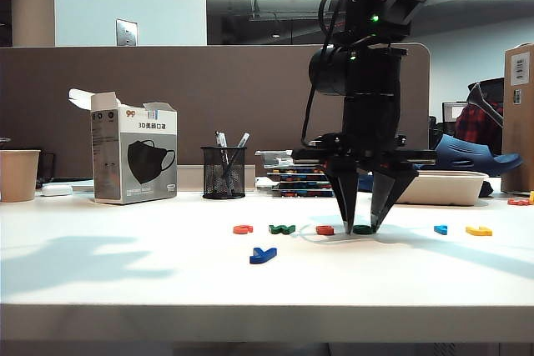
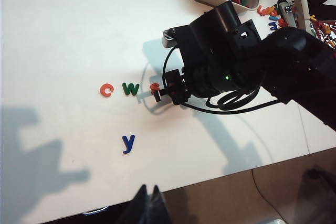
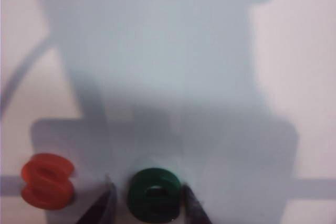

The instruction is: Select the appropriate letters from the row of letter magnets placed on the table to arrange into the word "yes".

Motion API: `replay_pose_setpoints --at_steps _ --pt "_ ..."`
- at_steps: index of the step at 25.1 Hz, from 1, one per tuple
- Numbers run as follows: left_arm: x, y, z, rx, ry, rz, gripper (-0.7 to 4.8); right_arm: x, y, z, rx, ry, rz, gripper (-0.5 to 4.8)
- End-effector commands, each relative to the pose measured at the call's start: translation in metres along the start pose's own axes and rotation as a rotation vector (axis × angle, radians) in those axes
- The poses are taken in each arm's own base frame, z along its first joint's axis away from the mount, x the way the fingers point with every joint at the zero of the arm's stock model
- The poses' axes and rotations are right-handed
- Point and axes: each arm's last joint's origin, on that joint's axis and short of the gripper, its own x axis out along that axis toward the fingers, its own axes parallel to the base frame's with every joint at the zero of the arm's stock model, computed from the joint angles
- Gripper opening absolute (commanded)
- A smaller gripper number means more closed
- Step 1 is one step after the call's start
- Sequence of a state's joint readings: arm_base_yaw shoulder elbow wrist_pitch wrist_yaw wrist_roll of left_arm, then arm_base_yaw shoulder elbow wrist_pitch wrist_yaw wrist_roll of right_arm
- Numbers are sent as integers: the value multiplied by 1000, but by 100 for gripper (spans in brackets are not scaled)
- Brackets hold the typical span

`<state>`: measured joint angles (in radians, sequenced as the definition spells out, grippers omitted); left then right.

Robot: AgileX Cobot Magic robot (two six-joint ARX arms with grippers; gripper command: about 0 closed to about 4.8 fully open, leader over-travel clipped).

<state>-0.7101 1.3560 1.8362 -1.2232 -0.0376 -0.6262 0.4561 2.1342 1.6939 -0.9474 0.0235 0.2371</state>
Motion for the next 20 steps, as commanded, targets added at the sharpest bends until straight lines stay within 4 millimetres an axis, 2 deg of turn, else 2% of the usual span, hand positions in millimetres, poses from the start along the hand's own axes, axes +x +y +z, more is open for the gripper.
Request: replay_pose_setpoints --at_steps 1,4,5,11,13,20 --pt "-2 0 1 -3 -14 -5 -5 6 0 -1 -4 16 -3 166" --pt "-2 0 1 -3 -14 -5 -5 6 0 -1 -4 16 -3 163" --pt "-2 0 1 -3 -14 -5 -5 6 0 -1 -4 17 -4 136" --pt "-2 0 1 -3 -14 -5 -5 6 0 -1 -4 17 -4 133" --pt "-2 0 1 -3 -14 -5 -5 6 0 -1 -4 17 -4 112" --pt "-2 0 1 -3 -14 -5 -5 6 0 -1 -4 17 -4 111"
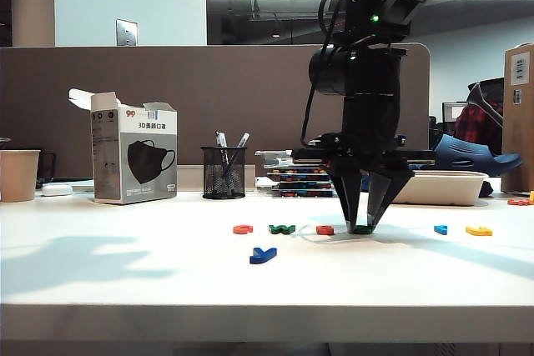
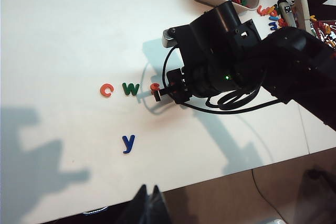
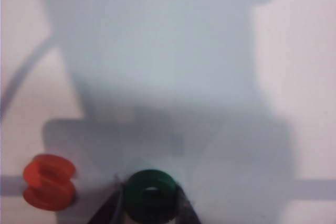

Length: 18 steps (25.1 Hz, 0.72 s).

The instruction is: Select the appropriate letters from the row of letter magnets placed on the table to arrange into the word "yes".

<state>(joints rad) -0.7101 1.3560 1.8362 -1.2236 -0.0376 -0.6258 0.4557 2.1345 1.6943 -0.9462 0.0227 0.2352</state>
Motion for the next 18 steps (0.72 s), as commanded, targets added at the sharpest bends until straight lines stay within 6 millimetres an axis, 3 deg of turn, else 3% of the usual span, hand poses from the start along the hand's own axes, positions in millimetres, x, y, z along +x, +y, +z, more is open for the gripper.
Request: replay_pose_setpoints --at_steps 1,4,18 --pt "-2 0 1 -3 -14 -5 -5 5 0 -1 -3 18 -5 111" --pt "-2 0 1 -3 -14 -5 -5 5 0 -1 -3 18 -5 89" --pt "-2 0 1 -3 -14 -5 -5 5 0 -2 -3 22 -6 89"
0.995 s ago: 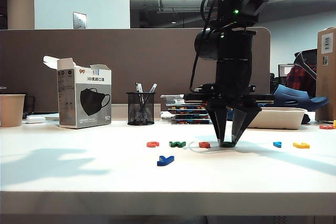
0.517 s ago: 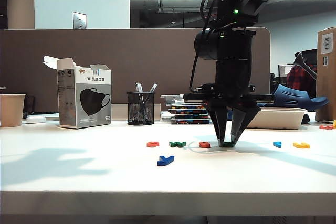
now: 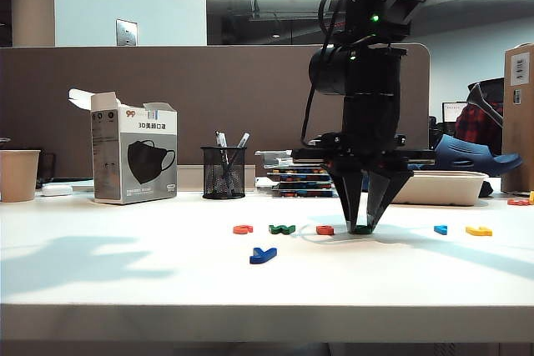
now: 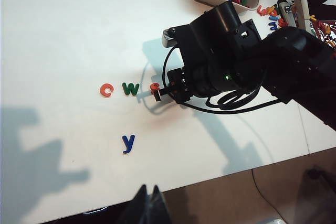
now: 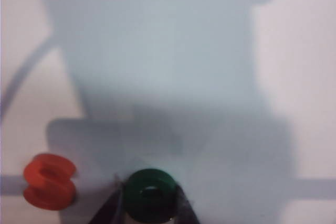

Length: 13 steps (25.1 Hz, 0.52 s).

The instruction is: Select the appropriate letters from the row of letter magnets placed on the table to arrange into the word "yes".

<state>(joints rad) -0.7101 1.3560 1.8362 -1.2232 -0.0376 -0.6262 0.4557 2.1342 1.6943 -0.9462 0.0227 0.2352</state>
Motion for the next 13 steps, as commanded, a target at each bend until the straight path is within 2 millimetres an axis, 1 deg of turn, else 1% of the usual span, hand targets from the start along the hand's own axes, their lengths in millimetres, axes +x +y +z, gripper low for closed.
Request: replay_pose_setpoints --at_steps 1,8,13 --pt "-2 0 1 -3 -14 -5 -5 6 0 -2 -3 24 -7 89" --pt "-2 0 1 -3 -14 -5 -5 3 1 -1 -3 24 -7 89" --pt "-2 0 1 -3 -14 -5 -5 -12 2 5 -2 -12 3 89"
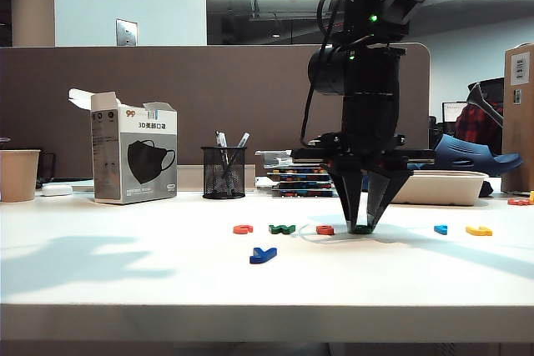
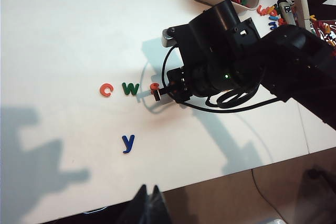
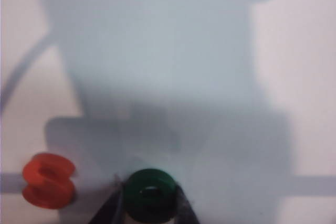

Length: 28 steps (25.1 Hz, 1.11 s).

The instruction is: Select the appropriate letters from the row of letter magnets placed on the table to arrange into the word "yes".

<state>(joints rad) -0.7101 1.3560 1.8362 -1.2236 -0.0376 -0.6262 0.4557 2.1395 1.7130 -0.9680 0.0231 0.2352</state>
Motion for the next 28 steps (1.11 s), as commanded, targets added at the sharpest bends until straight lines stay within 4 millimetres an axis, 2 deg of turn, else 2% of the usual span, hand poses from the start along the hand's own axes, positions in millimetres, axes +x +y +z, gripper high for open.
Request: replay_pose_setpoints --at_steps 1,7,11,17,28 --pt "-2 0 1 -3 -14 -5 -5 -12 2 5 -2 -27 7 89" --pt "-2 0 1 -3 -14 -5 -5 -33 3 11 0 -47 12 89" --pt "-2 0 1 -3 -14 -5 -5 -47 2 11 67 -17 8 89" --pt "-2 0 1 -3 -14 -5 -5 -60 2 4 123 24 15 89" --pt "-2 0 1 -3 -14 -5 -5 -101 9 -10 161 -47 68 89"
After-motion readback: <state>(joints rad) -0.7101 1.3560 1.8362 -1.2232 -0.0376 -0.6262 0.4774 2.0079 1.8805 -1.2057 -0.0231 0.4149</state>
